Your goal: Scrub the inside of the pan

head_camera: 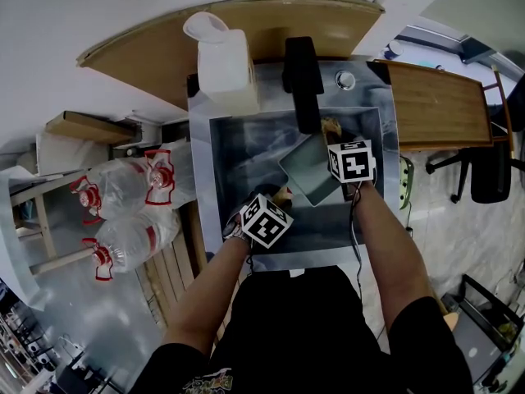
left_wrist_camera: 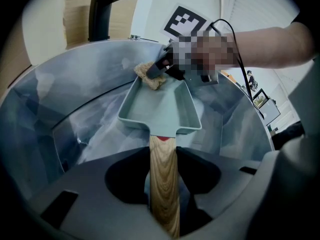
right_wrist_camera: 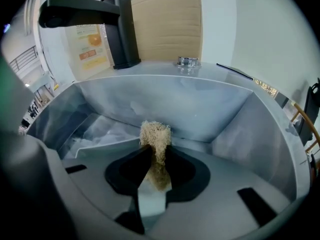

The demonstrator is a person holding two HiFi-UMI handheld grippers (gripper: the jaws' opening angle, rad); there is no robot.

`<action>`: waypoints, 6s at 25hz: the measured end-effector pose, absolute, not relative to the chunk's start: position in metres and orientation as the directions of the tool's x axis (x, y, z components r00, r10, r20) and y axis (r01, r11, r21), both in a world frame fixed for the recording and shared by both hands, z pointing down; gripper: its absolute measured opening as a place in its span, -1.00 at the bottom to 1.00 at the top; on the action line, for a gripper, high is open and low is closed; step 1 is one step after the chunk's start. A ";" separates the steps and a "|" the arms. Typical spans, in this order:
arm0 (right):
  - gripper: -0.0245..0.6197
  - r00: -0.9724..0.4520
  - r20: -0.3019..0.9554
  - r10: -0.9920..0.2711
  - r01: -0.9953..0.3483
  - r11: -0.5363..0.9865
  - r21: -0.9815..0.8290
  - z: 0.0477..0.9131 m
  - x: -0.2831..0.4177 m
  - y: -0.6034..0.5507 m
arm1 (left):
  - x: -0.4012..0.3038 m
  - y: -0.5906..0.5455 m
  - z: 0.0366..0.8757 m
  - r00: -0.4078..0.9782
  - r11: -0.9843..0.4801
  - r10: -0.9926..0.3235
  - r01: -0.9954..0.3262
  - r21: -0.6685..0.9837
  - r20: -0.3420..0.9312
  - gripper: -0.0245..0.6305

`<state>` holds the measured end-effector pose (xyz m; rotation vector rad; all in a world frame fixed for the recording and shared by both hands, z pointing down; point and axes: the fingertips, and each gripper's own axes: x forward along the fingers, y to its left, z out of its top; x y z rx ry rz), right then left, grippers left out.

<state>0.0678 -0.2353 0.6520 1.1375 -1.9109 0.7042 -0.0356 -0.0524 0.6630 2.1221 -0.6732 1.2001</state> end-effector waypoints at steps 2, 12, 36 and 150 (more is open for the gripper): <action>-0.62 -0.291 0.841 -0.456 -0.893 0.444 -0.068 0.652 0.068 -0.236 | -0.036 -0.053 0.663 0.460 -0.687 -0.133 -0.682 0.253 0.878 -0.40; -0.62 -0.284 0.852 -0.441 -0.893 0.445 -0.067 0.651 0.078 -0.227 | -0.036 -0.053 0.664 0.454 -0.674 -0.135 -0.693 0.254 0.881 -0.40; -0.62 -0.177 0.916 -0.361 -0.957 0.279 -0.075 0.650 0.116 -0.178 | -0.038 -0.054 0.663 0.451 -0.649 -0.144 -0.715 0.260 0.881 -0.40; -0.62 -0.170 0.953 -0.250 -0.787 0.616 0.021 0.657 0.086 -0.170 | -0.039 -0.053 0.665 0.426 -0.665 -0.131 -0.707 0.240 0.895 -0.40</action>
